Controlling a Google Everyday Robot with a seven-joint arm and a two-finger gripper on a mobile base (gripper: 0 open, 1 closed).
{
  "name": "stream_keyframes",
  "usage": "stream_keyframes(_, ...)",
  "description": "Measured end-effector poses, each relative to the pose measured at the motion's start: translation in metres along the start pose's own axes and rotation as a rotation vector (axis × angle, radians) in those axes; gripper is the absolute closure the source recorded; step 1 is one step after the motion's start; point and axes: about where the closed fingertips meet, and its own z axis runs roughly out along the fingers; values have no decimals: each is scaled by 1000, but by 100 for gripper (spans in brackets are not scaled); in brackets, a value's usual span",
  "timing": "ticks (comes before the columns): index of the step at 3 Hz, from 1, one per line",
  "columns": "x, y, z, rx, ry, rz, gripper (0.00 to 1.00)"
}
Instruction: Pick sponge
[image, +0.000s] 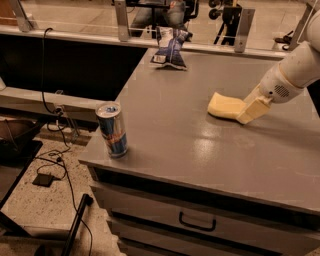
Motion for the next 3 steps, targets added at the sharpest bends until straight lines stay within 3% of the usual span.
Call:
stream_keyframes(1,-16,7,-14,-15,-50,-6,100)
stream_keyframes(2,-38,19,-39,-2,-97,-28,100)
stream_keyframes(3,-38,19,-39,-2,-97,-28,100)
